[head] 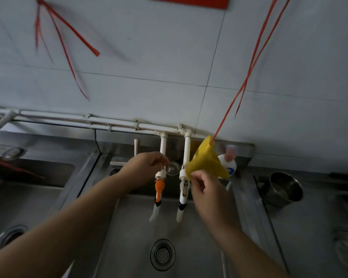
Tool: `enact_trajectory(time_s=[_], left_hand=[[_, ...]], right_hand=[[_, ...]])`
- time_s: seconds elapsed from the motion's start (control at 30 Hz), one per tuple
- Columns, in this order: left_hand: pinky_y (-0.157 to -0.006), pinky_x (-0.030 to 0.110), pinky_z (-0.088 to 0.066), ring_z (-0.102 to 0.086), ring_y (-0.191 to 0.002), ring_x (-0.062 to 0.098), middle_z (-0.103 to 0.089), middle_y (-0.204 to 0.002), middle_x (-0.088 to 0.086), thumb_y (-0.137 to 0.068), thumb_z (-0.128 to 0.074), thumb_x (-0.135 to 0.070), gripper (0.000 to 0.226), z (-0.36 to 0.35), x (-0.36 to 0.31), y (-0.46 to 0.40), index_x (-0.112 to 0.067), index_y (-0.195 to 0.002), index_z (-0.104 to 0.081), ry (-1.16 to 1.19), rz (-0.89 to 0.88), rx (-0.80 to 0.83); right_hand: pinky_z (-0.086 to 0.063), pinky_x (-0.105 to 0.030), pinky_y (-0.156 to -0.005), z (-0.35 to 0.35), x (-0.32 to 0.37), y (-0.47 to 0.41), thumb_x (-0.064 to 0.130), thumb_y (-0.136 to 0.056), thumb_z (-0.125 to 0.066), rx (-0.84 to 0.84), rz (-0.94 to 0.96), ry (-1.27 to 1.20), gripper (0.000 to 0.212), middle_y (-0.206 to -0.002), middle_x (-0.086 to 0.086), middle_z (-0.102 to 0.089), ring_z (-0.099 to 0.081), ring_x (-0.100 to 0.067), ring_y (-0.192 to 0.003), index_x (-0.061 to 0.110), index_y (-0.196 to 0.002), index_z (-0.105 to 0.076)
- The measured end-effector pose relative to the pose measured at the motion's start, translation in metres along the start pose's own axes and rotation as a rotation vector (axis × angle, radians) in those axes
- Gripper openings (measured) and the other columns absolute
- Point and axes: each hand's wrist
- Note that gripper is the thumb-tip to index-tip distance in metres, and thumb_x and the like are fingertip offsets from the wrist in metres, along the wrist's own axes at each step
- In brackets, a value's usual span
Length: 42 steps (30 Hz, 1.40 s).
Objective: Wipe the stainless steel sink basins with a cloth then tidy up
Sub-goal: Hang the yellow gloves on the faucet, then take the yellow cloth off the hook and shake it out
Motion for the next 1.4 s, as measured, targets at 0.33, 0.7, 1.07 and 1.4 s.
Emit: enact_trajectory(time_s=[0.33, 0.7, 1.07, 1.4], left_hand=[[-0.075, 0.020, -0.046, -0.055, -0.083, 0.000, -0.063, -0.100, -0.013, -0.096, -0.044, -0.035, 0.021, 0.078, 0.102, 0.141, -0.037, -0.112, -0.057, -0.215, 0.080, -0.023], [-0.078, 0.024, -0.044, -0.059, -0.100, 0.011, -0.064, -0.111, -0.010, -0.096, -0.044, -0.034, 0.025, 0.209, 0.287, 0.397, -0.034, -0.116, -0.059, -0.249, 0.390, -0.086], [-0.086, 0.021, -0.045, -0.058, -0.106, 0.005, -0.062, -0.119, -0.018, -0.096, -0.041, -0.034, 0.029, 0.284, 0.370, 0.523, -0.037, -0.120, -0.058, -0.252, 0.676, -0.219], [-0.084, 0.023, -0.050, -0.061, -0.099, 0.008, -0.065, -0.113, -0.013, -0.095, -0.044, -0.034, 0.026, 0.337, 0.412, 0.531, -0.037, -0.115, -0.061, -0.254, 0.766, -0.321]], right_hand=[[-0.053, -0.023, -0.075, -0.089, 0.115, 0.036, 0.021, -0.089, -0.060, 0.132, 0.185, 0.216, 0.011, -0.091, 0.009, -0.067, -0.061, -0.004, -0.086, 0.025, -0.098, -0.066], [-0.049, -0.028, -0.072, -0.281, 0.327, 0.139, 0.030, -0.093, -0.050, 0.541, 0.324, 0.284, 0.014, -0.094, 0.008, -0.067, -0.061, -0.013, -0.087, 0.028, -0.096, -0.064], [-0.037, -0.026, -0.061, -0.390, 0.453, 0.172, 0.034, -0.090, -0.046, 0.721, 0.511, 0.299, 0.018, -0.096, 0.005, -0.068, -0.061, -0.018, -0.088, 0.026, -0.094, -0.062], [-0.045, -0.023, -0.063, -0.450, 0.513, 0.139, 0.030, -0.093, -0.047, 0.808, 0.568, 0.193, 0.017, -0.080, 0.008, -0.064, -0.059, -0.009, -0.075, 0.027, -0.082, -0.059]])
Point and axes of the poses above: each hand's wrist, its own y-axis away from the middle knuckle, its own z-axis out of the back of the hand, x = y × z
